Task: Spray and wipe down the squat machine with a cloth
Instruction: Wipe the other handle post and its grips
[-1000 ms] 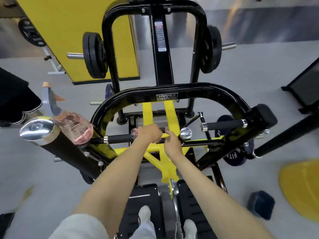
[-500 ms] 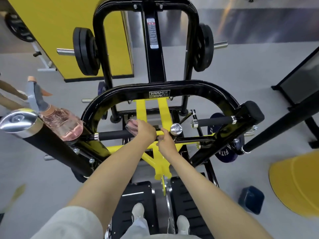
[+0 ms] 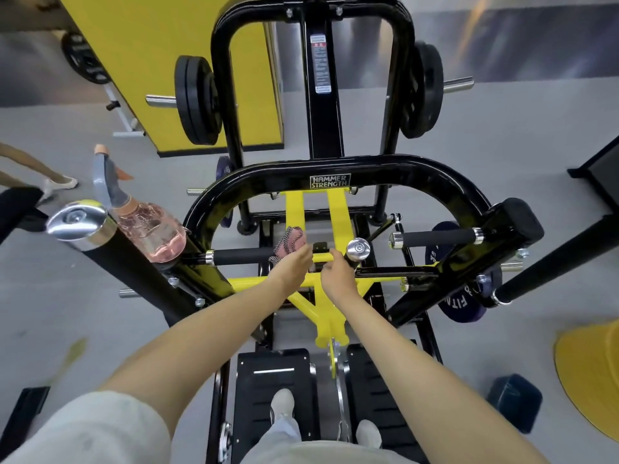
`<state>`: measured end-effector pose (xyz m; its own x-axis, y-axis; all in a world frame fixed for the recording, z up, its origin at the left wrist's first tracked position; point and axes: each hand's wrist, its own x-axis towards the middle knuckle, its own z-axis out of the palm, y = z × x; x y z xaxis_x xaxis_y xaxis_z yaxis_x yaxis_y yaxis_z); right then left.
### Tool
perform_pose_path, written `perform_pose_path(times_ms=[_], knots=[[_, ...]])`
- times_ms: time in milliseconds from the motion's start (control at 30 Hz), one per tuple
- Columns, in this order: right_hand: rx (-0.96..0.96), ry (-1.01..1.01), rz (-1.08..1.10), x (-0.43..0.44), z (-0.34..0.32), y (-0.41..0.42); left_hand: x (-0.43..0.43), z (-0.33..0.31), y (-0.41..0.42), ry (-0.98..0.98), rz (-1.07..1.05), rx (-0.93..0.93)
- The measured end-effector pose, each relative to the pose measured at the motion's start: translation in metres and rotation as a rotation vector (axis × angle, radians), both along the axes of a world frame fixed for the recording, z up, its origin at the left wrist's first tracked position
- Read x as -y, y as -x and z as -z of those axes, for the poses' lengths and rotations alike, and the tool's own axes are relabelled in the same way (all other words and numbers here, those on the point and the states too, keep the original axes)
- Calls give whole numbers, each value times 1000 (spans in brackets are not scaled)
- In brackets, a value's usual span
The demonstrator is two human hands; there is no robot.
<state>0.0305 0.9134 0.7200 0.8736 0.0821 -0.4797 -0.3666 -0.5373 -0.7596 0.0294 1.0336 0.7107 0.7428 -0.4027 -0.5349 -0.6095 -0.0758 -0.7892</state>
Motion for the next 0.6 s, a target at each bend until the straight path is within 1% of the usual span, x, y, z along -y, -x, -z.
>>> perform_pose_path(times_ms=[133, 233, 433, 500, 567, 600], knots=[[1, 19, -11, 0, -7, 1, -15, -1, 6, 60, 76, -31], [-14, 15, -14, -1, -7, 0, -23, -10, 11, 108, 81, -82], [-9, 25, -83, -4, -10, 6, -54, -38, 21, 351, 69, -143], [-22, 29, -115, -6, -10, 7, -61, -55, 18, 464, -40, -48], [-54, 26, -139, -10, -12, 8, -55, -73, 6, 616, -313, 86], [-68, 22, -146, -12, -13, 8, -49, -78, 0, 738, -465, 144]])
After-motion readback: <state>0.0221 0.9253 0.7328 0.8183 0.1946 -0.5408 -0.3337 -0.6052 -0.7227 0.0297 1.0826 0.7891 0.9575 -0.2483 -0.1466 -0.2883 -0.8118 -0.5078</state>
